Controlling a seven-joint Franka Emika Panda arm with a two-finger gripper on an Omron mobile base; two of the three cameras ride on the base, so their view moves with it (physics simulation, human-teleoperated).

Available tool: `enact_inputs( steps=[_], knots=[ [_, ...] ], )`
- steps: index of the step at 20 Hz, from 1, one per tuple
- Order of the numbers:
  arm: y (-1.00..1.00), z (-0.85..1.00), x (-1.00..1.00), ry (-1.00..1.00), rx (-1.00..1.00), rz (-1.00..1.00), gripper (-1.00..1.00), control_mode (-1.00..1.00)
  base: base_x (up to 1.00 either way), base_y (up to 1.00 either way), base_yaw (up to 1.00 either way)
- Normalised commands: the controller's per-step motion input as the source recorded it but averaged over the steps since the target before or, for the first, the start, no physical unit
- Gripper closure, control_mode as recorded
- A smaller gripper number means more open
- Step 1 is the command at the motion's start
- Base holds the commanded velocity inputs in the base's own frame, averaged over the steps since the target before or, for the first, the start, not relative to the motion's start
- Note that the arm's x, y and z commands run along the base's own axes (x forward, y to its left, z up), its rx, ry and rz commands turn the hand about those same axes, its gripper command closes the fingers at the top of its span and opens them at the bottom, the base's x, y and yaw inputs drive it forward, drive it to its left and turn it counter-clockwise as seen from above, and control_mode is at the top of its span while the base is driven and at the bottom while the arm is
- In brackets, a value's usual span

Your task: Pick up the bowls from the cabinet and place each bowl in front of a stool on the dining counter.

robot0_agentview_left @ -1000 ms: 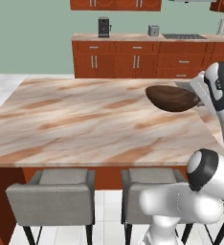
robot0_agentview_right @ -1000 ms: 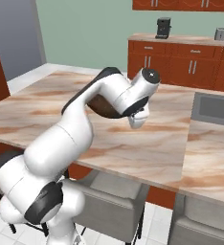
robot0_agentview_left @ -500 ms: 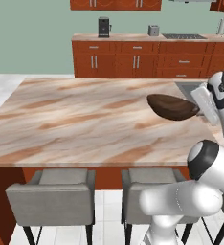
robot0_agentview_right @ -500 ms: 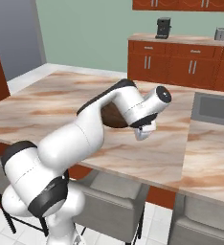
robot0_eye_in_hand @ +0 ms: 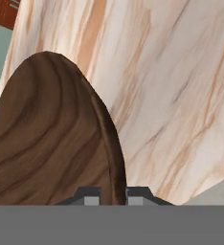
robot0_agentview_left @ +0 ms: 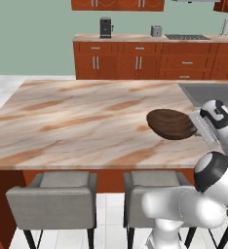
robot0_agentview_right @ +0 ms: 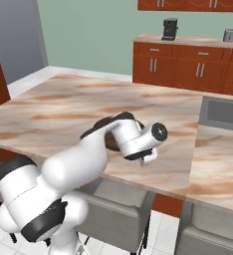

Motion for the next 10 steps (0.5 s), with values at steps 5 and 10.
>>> enact_inputs(
  steps=[5,10],
  knots=[
    [0.00,-0.45,0.22,0.00,0.00,-0.03,1.00,-1.00,0.00,0.00,0.00],
    [-0.09,-0.36,0.42,0.03,0.00,0.00,1.00,-1.00,0.00,0.00,0.00]
  ],
)
